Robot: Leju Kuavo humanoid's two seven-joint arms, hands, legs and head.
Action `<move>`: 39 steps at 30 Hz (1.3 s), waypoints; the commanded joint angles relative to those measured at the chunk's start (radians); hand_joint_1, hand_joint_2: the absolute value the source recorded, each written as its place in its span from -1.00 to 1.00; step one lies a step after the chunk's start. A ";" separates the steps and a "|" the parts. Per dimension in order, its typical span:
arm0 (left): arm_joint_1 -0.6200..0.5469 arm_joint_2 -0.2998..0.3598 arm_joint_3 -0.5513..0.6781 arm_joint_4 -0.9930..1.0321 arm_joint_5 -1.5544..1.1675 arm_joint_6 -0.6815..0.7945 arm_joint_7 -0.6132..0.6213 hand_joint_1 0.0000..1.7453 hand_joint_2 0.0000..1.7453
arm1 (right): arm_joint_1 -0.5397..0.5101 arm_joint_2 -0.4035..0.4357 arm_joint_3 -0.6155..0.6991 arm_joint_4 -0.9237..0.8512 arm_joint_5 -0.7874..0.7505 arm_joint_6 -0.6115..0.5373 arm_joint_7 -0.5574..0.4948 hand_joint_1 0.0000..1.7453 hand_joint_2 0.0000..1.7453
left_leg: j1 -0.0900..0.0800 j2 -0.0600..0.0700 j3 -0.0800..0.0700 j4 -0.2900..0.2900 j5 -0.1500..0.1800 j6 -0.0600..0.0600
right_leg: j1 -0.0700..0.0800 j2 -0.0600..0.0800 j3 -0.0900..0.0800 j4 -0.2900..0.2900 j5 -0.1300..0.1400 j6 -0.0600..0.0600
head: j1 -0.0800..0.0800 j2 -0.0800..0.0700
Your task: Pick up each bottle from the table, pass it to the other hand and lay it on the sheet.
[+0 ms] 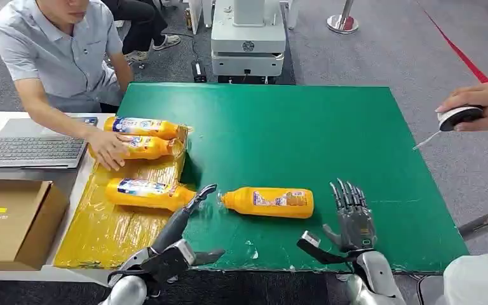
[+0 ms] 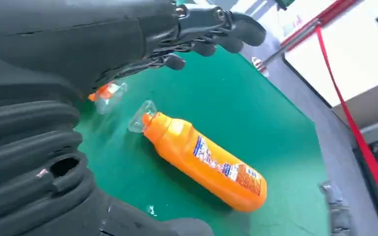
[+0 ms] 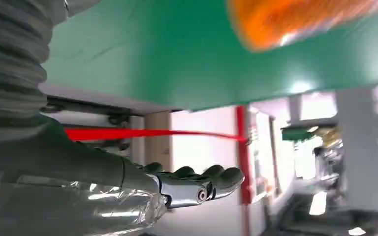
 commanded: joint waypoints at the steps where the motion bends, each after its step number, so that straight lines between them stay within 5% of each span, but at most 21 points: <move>1: -0.097 -0.042 -0.075 0.061 0.074 0.000 -0.045 -1.00 1.00 | -0.289 -0.020 0.095 0.363 0.051 -0.025 0.032 -1.00 1.00 | 0.000 0.000 0.000 0.000 0.000 0.000 | 0.000 0.000 0.000 0.000 0.000 0.000 | 0.000 0.000; 2: -0.105 -0.042 -0.081 0.060 0.079 0.004 -0.049 -1.00 1.00 | -0.307 -0.013 0.099 0.383 0.041 -0.018 0.022 -1.00 1.00 | 0.000 0.000 0.000 0.000 0.000 0.000 | 0.000 0.000 0.000 0.000 0.000 0.000 | 0.011 0.000; 4: -0.113 -0.040 -0.090 0.057 0.087 0.006 -0.052 -1.00 1.00 | -0.330 -0.001 0.106 0.404 0.032 -0.012 0.016 -1.00 1.00 | 0.000 0.000 0.000 0.000 0.000 0.000 | 0.000 0.000 0.000 0.000 0.000 0.000 | 0.000 0.000; 39: -0.191 -0.046 -0.151 0.129 0.112 -0.003 -0.056 -1.00 1.00 | -0.387 0.074 0.112 0.505 -0.137 0.252 -0.053 -1.00 1.00 | 0.000 0.000 0.000 0.000 0.000 0.000 | 0.000 0.000 0.000 0.000 0.000 0.000 | 0.005 0.000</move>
